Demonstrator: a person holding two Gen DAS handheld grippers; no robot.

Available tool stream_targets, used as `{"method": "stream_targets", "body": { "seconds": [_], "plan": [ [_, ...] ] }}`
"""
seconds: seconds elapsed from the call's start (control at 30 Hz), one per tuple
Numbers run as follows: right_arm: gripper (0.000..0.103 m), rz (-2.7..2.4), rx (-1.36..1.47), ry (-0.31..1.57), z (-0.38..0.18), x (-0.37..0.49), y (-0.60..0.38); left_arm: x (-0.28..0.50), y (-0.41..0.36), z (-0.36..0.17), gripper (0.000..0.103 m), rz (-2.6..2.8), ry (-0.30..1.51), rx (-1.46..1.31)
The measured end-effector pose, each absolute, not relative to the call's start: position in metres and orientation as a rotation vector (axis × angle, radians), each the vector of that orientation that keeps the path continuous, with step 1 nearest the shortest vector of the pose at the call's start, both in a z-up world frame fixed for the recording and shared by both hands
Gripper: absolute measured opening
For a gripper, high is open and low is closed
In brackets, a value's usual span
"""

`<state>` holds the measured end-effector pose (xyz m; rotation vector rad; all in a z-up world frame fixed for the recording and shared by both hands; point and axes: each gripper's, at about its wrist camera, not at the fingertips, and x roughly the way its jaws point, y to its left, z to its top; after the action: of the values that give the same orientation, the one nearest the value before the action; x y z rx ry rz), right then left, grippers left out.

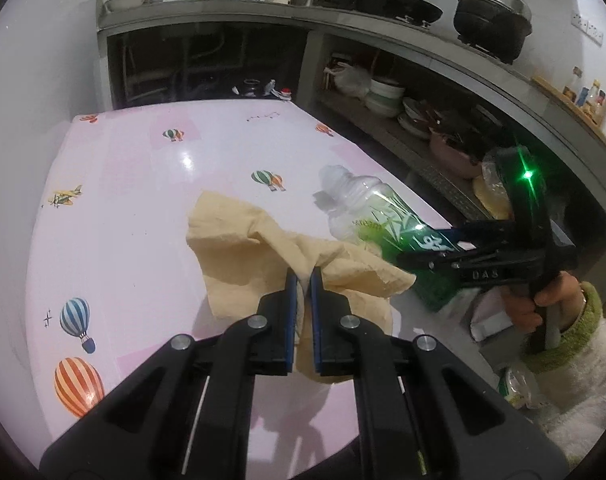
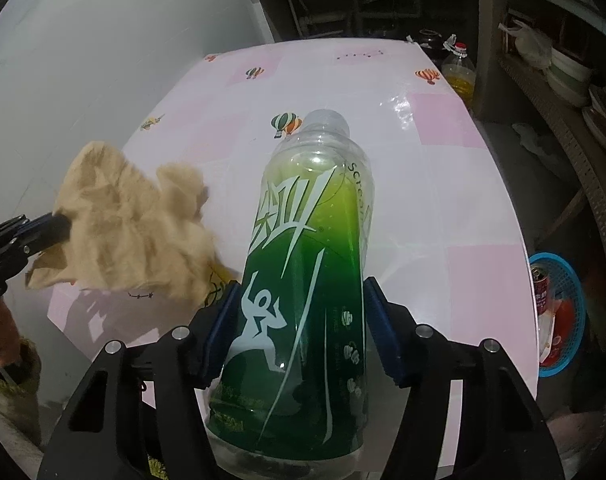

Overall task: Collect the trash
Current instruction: 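Grasp the green bottle with the right tool while the left tool regrasps the cloth, then carry the green bottle and beige cloth over the blue wastebasket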

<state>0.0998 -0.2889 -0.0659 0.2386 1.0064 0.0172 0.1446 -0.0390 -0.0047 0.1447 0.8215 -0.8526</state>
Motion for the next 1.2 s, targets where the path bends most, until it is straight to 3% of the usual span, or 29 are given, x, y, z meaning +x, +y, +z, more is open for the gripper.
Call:
{"method": "stream_targets", "body": {
  "seconds": [0.2, 0.43, 0.67, 0.73, 0.83, 0.9, 1.2],
  "plan": [
    [0.06, 0.013, 0.264, 1.0, -0.064, 0.099, -0.292, 0.141, -0.035, -0.015, 0.005, -0.848, 0.862, 0.168],
    [0.058, 0.011, 0.234, 1.0, -0.064, 0.098, -0.285, 0.154, -0.062, -0.01, 0.005, -0.884, 0.78, 0.162],
    [0.058, 0.016, 0.242, 0.997, -0.064, 0.098, -0.287, 0.193, -0.105, -0.052, 0.007, -0.857, 0.864, 0.15],
    [0.058, 0.019, 0.247, 0.996, -0.064, 0.098, -0.289, 0.198, -0.114, -0.063, 0.02, -0.851, 0.882, 0.162],
    [0.058, 0.025, 0.25, 0.995, -0.065, 0.098, -0.291, 0.197, -0.125, -0.071, 0.052, -0.851, 0.896, 0.206],
    [0.058, 0.029, 0.253, 0.993, -0.065, 0.098, -0.293, 0.194, -0.132, -0.076, 0.06, -0.848, 0.9, 0.252],
    [0.058, 0.057, 0.316, 0.986, -0.069, 0.099, -0.307, 0.179, -0.148, -0.09, 0.061, -0.826, 0.918, 0.415]
  ]
}}
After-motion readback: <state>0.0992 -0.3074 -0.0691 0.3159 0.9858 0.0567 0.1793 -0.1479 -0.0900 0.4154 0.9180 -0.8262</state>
